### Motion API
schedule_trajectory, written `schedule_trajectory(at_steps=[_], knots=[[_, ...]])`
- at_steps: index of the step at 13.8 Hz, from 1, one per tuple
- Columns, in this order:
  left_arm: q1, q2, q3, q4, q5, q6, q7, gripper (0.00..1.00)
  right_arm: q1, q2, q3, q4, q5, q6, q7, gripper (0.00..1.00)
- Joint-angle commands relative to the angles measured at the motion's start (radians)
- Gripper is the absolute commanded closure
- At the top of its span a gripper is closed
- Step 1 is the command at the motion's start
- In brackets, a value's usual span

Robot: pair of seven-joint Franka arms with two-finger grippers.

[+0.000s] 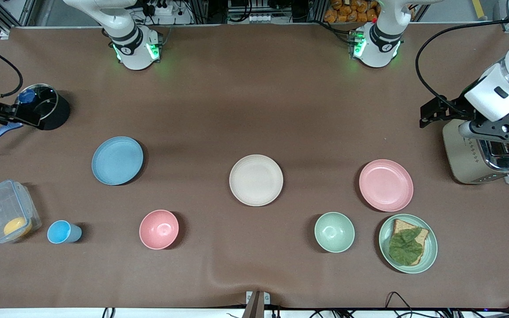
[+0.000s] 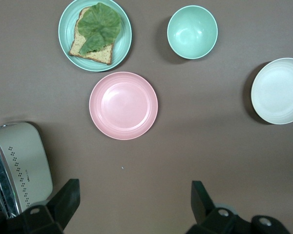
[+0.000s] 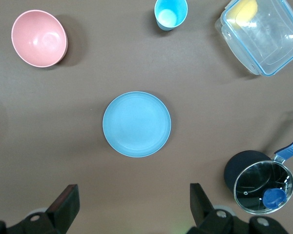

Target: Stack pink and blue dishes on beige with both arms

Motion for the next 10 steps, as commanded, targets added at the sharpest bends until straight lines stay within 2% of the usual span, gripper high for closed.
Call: schedule_trajectory(at_steps=[1,10], knots=[[-0.003,0.01,-0.005,0.021,0.002,-0.002,-0.029,0.0,-0.008,-0.012,0.002,-0.017,0.013,0.001,0.002,0.0],[-0.006,0.022,-0.008,0.021,0.013,0.004,-0.037,0.0,-0.008,0.011,0.002,-0.017,0.013,0.002,0.0,0.0]])
